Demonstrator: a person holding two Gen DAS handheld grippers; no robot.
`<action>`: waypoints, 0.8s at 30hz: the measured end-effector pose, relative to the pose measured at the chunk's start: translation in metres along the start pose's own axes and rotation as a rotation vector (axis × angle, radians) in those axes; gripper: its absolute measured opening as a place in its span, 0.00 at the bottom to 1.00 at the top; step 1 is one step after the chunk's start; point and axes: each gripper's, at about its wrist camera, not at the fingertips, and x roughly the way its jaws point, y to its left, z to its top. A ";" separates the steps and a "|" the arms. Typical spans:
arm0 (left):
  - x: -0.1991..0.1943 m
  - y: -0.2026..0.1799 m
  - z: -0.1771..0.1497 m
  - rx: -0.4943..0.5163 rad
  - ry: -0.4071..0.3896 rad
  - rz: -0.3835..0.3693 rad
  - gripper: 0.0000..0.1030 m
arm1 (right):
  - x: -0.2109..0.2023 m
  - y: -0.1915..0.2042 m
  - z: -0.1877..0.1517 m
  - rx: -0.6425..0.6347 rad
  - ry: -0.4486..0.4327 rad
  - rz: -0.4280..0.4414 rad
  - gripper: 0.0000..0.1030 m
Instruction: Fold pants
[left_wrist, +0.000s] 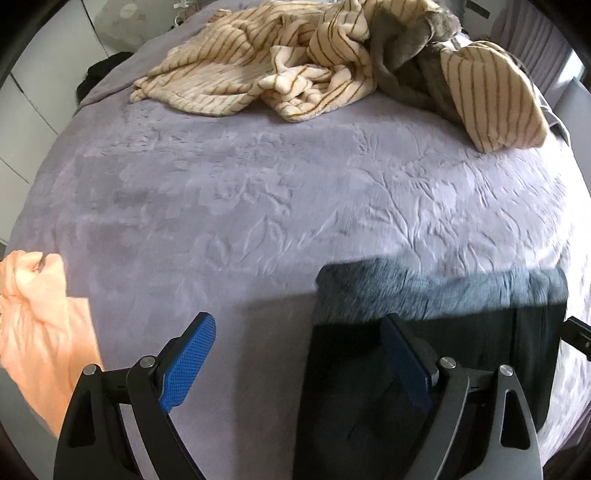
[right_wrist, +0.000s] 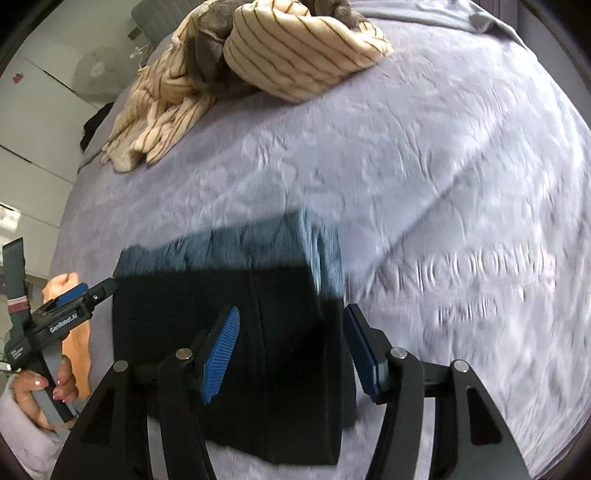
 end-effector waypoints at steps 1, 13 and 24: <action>0.006 -0.002 0.003 -0.006 0.004 0.008 0.89 | 0.005 0.000 0.005 -0.001 0.006 -0.013 0.61; 0.025 0.005 0.011 -0.036 0.019 0.029 1.00 | 0.039 -0.010 0.021 0.025 0.043 -0.066 0.69; 0.008 0.007 -0.022 -0.006 0.097 -0.040 1.00 | 0.012 -0.038 -0.028 0.122 0.093 0.005 0.72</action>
